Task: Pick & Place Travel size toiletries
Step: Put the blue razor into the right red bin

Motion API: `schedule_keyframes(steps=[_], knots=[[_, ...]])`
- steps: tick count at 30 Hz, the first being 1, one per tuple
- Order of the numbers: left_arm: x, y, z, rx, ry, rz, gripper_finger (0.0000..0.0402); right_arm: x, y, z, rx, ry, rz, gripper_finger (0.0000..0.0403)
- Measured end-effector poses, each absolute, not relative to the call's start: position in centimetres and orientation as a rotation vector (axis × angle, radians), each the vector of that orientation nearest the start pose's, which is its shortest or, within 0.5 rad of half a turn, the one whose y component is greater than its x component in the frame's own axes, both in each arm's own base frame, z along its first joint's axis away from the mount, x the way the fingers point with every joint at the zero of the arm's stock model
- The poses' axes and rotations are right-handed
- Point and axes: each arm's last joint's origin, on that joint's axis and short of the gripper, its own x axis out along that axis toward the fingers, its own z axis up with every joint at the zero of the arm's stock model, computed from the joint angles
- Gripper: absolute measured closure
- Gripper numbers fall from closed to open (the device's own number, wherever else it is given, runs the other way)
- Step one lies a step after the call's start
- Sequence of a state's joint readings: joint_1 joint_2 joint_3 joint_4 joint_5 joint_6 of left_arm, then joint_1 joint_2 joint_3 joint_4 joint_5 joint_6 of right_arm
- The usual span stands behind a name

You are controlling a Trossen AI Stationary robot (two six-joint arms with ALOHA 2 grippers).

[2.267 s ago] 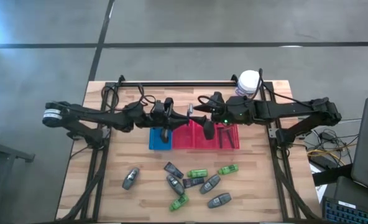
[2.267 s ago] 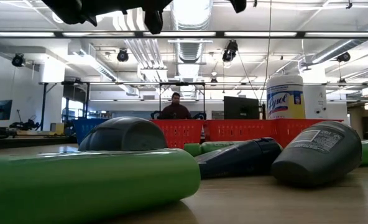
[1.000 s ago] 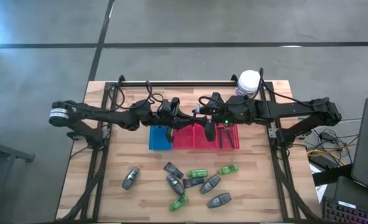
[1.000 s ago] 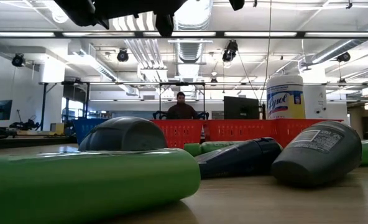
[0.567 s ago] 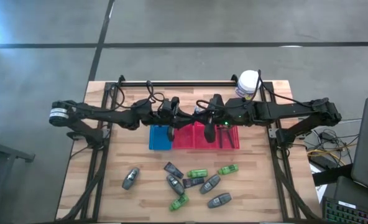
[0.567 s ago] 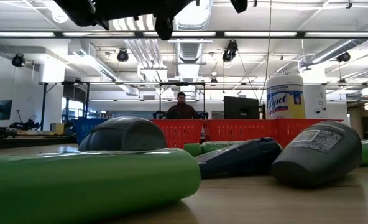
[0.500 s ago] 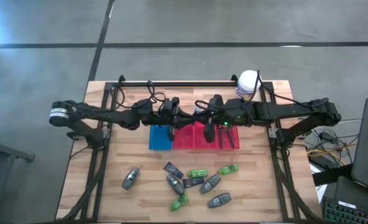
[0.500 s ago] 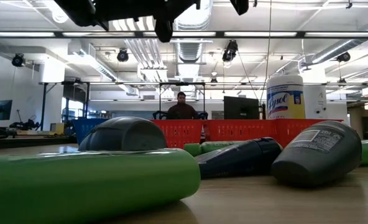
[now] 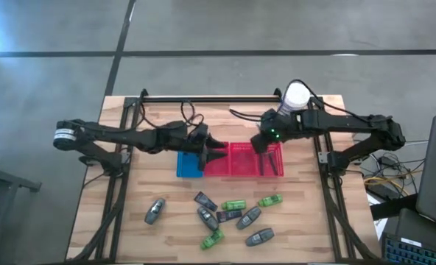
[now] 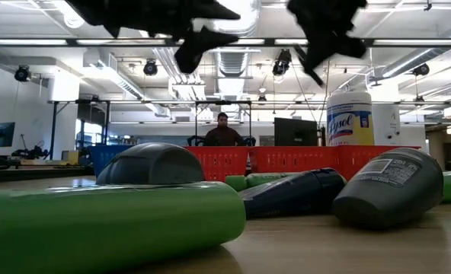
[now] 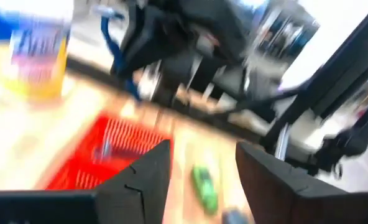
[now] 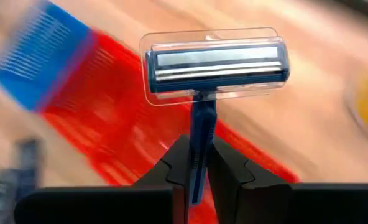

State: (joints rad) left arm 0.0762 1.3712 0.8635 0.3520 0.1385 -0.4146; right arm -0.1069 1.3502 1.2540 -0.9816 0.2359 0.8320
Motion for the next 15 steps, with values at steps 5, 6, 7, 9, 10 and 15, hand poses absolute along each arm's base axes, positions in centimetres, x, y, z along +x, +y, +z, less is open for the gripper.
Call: schedule_keyframes(steps=[5, 6, 7, 9, 10, 15], knots=[[29.9, 1.9, 27.1, -0.459, 0.304, 0.014, 0.0227, 25.2, -3.5, 27.7, 0.829, 0.979, -0.726, 0.0372], [29.7, 1.9, 27.0, -0.46, 0.318, 0.02, 0.023, 25.3, -3.4, 26.9, 0.855, 0.983, -0.728, 0.0371], [29.7, 1.9, 27.0, -0.46, 0.323, 0.02, 0.0233, 25.3, -3.4, 25.9, 0.888, 0.989, -0.732, 0.0368], [29.6, 1.9, 27.0, -0.46, 0.332, 0.022, 0.0238, 24.9, -3.5, 23.9, 0.951, 1.026, -0.758, 0.0364], [29.5, 1.9, 27.0, -0.461, 0.338, 0.023, 0.0241, 24.6, -3.4, 23.1, 0.982, 1.043, -0.771, 0.0362], [29.3, 1.8, 26.8, -0.464, 0.37, 0.025, 0.0248, 23.3, -3.0, 21.1, 1.063, 1.078, -0.818, 0.0362]])
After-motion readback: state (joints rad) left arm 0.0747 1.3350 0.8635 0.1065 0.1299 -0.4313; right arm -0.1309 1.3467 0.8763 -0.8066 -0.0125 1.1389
